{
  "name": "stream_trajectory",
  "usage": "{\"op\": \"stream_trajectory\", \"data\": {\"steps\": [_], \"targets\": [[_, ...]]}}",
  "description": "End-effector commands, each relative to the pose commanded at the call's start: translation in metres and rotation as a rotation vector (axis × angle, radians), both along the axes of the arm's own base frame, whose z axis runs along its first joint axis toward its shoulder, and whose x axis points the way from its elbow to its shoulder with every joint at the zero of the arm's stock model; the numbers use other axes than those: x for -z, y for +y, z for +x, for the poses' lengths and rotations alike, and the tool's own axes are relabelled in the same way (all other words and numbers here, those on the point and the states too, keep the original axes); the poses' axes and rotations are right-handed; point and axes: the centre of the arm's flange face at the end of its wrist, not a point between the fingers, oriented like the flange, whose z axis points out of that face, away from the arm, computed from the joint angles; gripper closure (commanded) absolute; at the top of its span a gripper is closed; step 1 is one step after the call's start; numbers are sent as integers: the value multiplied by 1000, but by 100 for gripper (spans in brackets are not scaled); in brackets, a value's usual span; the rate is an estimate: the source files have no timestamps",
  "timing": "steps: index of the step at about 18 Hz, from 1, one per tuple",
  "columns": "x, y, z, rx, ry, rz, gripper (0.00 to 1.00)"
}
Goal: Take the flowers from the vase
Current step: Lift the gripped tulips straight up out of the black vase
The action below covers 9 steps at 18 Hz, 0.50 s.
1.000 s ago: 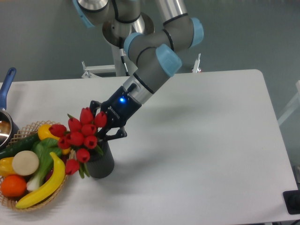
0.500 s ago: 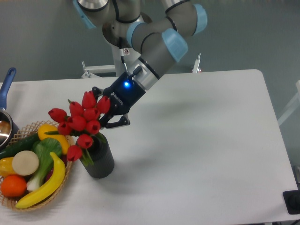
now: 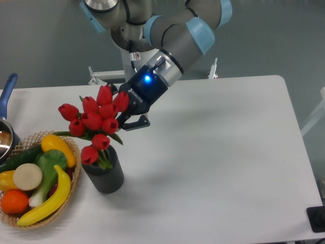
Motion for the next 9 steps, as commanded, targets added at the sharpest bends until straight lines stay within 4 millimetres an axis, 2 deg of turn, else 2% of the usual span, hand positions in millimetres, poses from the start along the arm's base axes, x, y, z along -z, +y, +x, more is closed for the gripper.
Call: {"op": "stream_trajectory", "data": {"steps": [9], "targets": [[-29,-22,-10,-22,-60,65,97]]}}
